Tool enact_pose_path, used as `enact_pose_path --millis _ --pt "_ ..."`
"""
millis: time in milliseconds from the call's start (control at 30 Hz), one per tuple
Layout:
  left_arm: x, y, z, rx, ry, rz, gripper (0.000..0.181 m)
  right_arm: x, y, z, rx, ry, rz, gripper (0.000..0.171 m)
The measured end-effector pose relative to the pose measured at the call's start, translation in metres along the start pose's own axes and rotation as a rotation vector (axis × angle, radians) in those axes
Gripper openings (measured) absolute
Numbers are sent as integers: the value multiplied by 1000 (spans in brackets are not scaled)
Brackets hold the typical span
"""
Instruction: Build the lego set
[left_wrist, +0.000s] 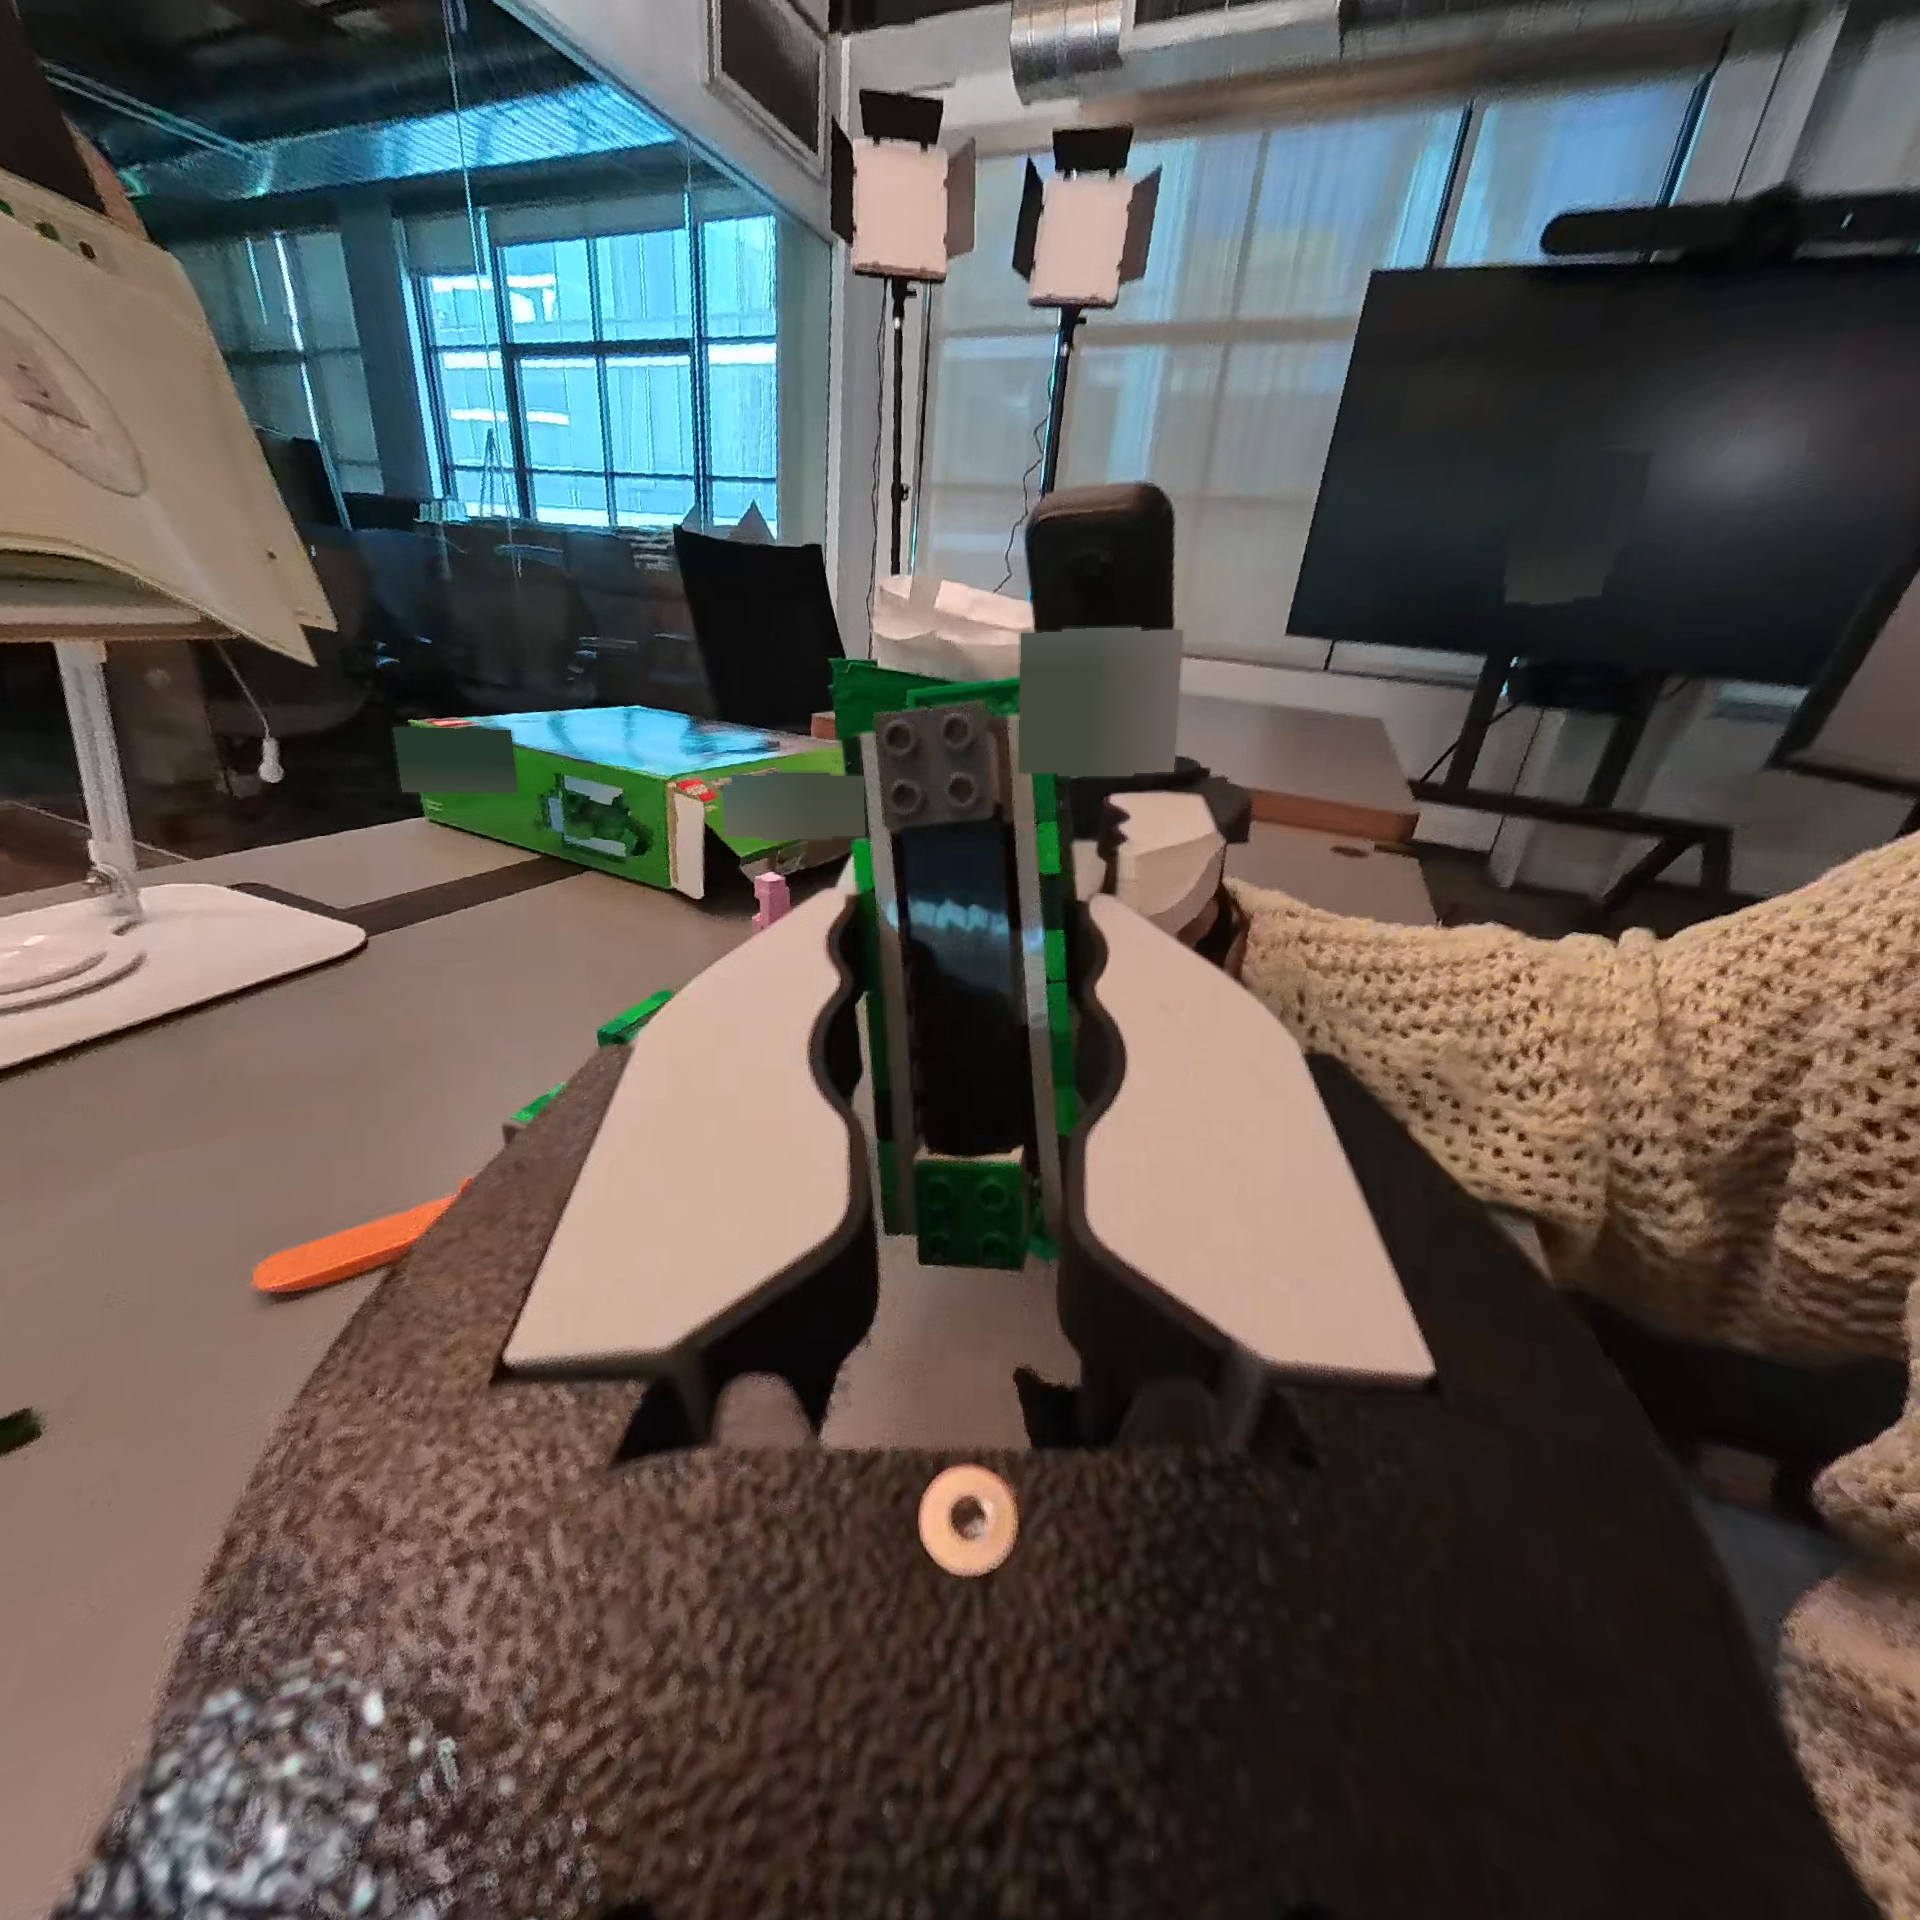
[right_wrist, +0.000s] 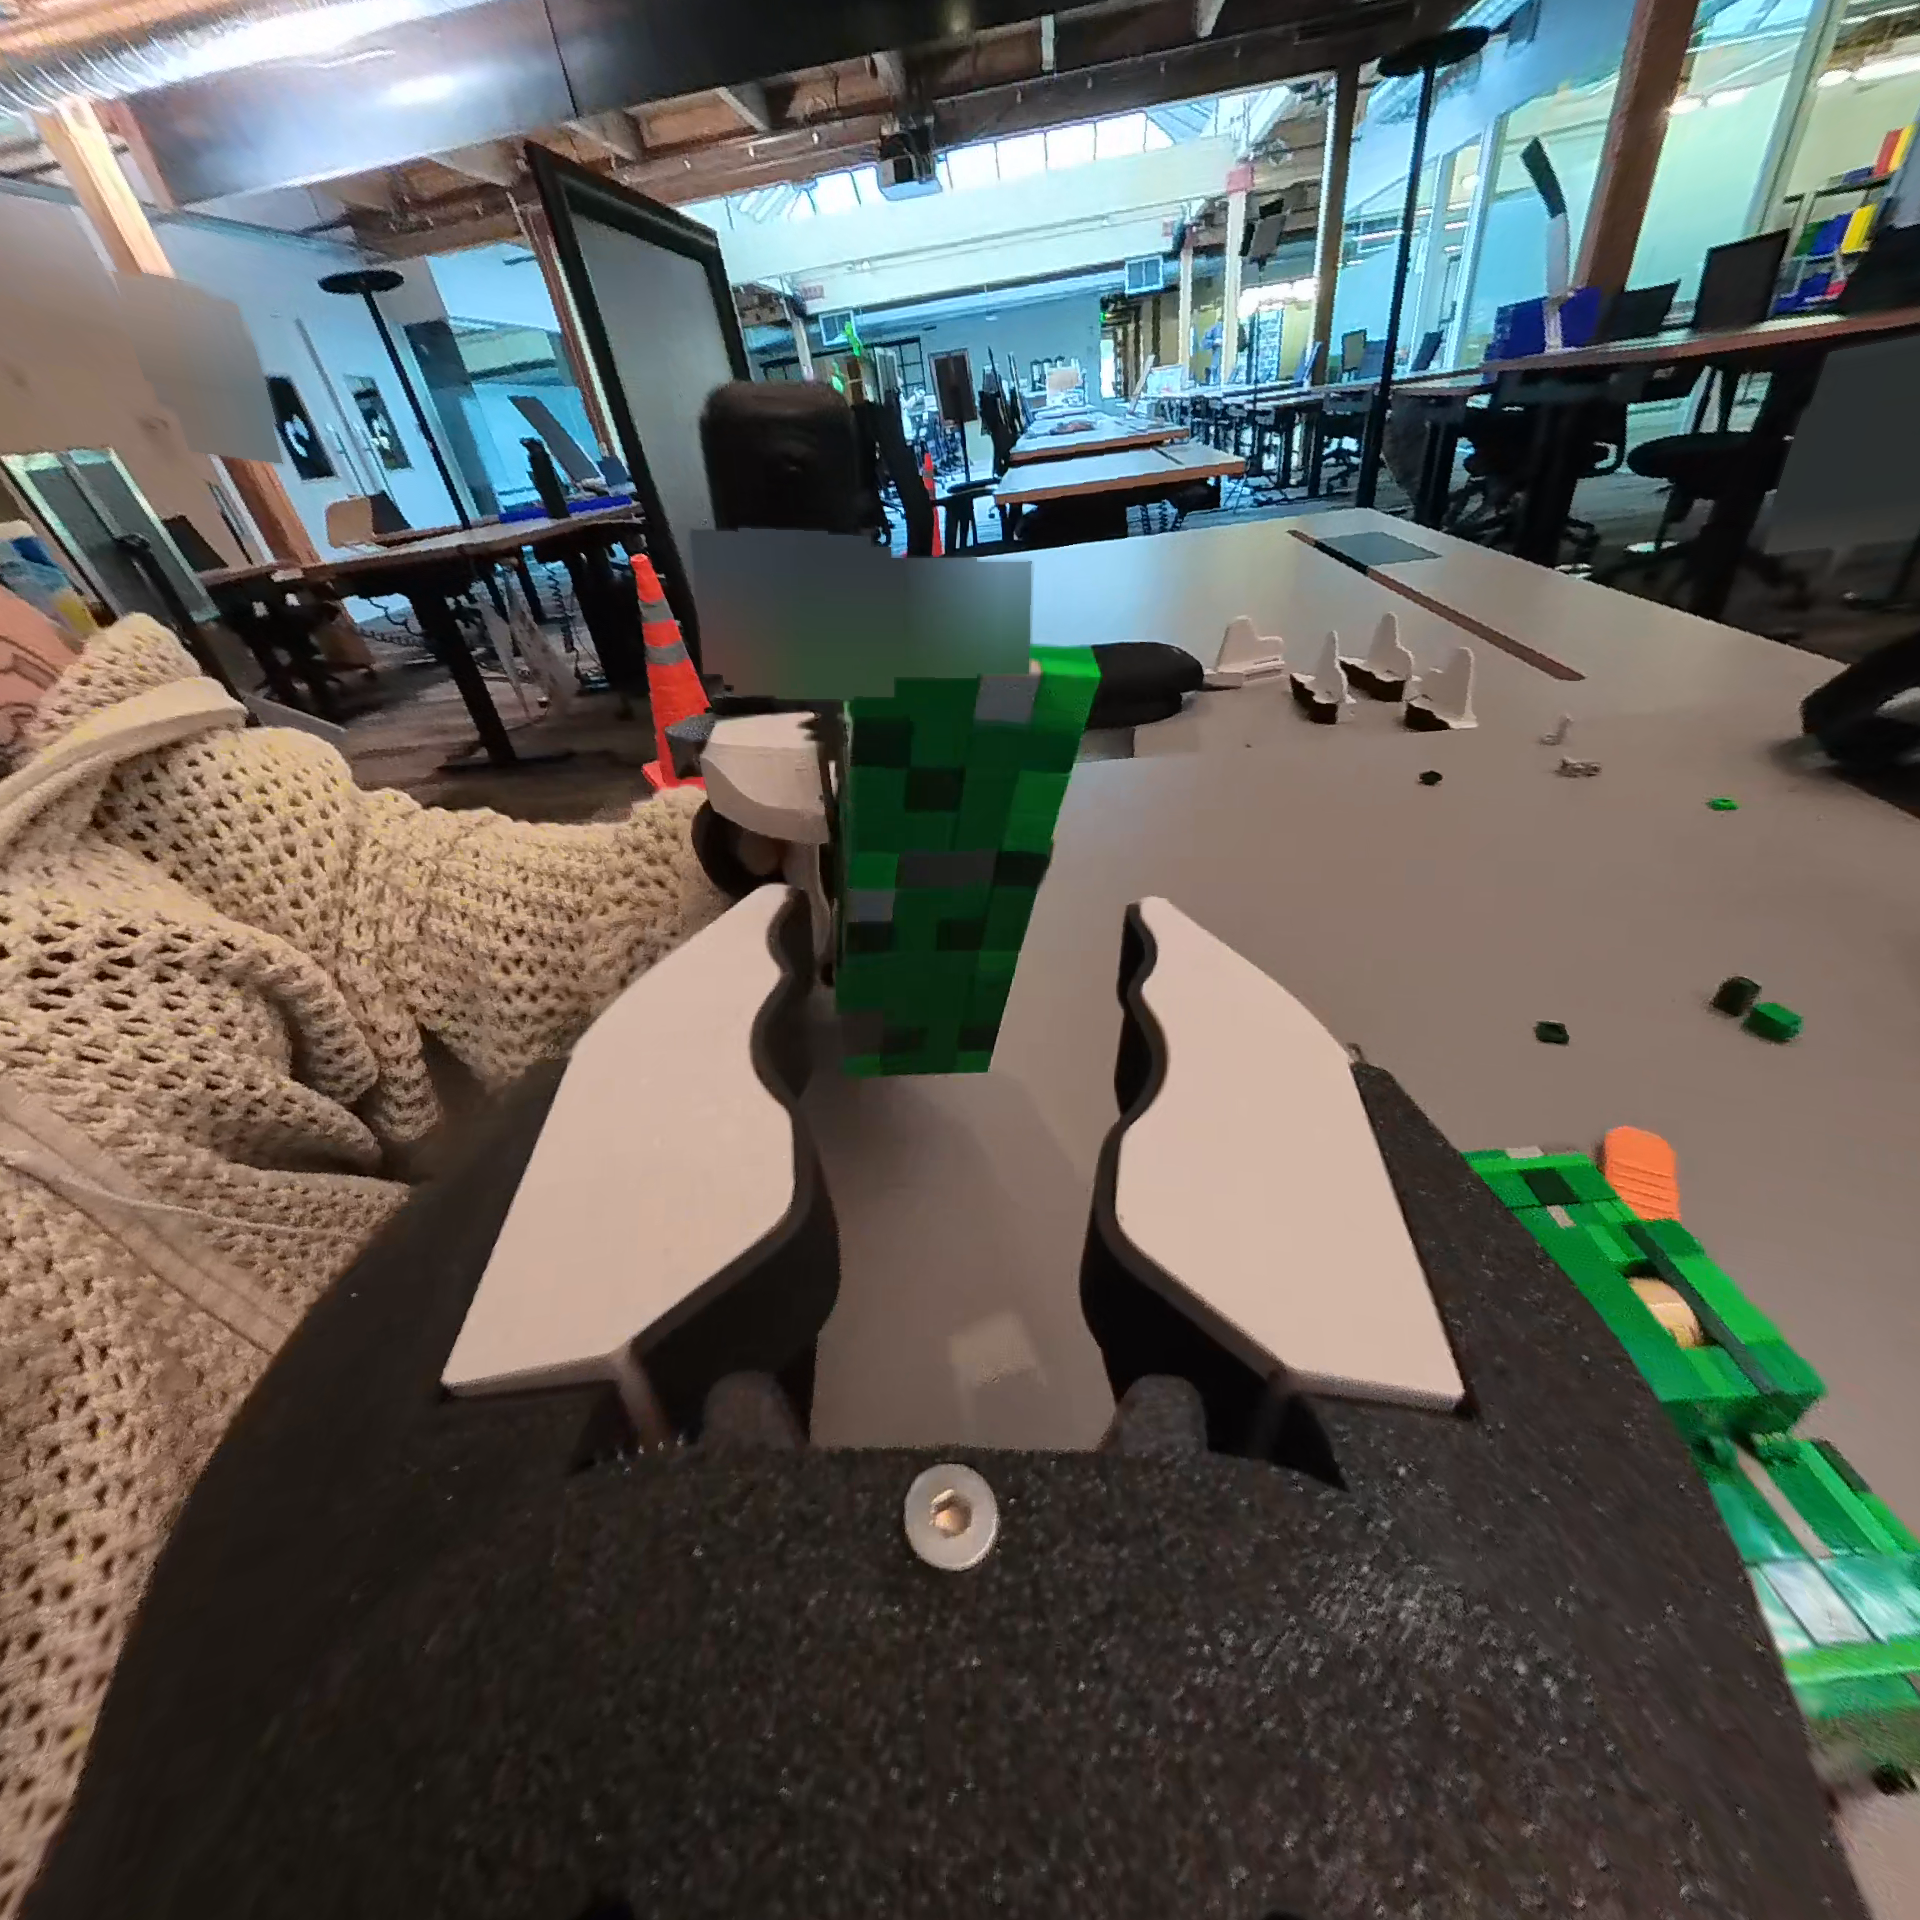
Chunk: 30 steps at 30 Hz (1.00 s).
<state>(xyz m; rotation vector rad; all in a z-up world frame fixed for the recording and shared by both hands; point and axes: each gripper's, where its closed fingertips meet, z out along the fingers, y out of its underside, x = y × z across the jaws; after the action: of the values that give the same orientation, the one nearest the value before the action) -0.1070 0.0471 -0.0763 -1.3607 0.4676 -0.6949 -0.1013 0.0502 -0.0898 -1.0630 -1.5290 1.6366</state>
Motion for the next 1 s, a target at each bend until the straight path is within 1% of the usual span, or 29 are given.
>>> enact_pose_path --millis 67,233,367,433,467,500,533,567,700,767,800,867,900,1000 --pt "-2 -1 1 18 -1 -41 37 2 -2 -2 22 9 3 47" --pt "-7 0 1 15 -12 -140 37 5 -8 -6 59 28 2 38" --pt "-4 -1 2 32 21 -184 37 4 -13 -4 113 -2 79 44" --pt "-1 0 4 37 41 -191 38 1 -16 -3 140 -41 143 51" --pt "1 1 5 37 44 -186 38 0 -16 -3 148 -60 165 52" --pt "2 2 6 35 44 -179 38 -2 -16 -2 152 -74 170 47" --pt "1 3 6 32 37 -175 38 -4 -16 -2 148 -88 161 39" --pt "1 4 7 35 35 -170 38 -5 -16 -2 145 -87 152 36" --pt "5 5 6 28 52 -153 38 -8 -15 -4 119 -94 111 35" --pt "5 1 4 37 46 -143 56 -6 -9 -3 83 -76 82 35" --pt "5 1 2 21 47 -139 54 -5 -6 -2 65 -68 71 35" --pt "0 6 -1 -15 9 -106 41 -6 -1 -1 49 -84 78 35" --pt "-2 9 -3 -29 -1 -95 41 -5 1 0 45 -88 85 35" --pt "-1 17 -5 -65 5 -122 55 -3 6 1 31 -85 87 35"
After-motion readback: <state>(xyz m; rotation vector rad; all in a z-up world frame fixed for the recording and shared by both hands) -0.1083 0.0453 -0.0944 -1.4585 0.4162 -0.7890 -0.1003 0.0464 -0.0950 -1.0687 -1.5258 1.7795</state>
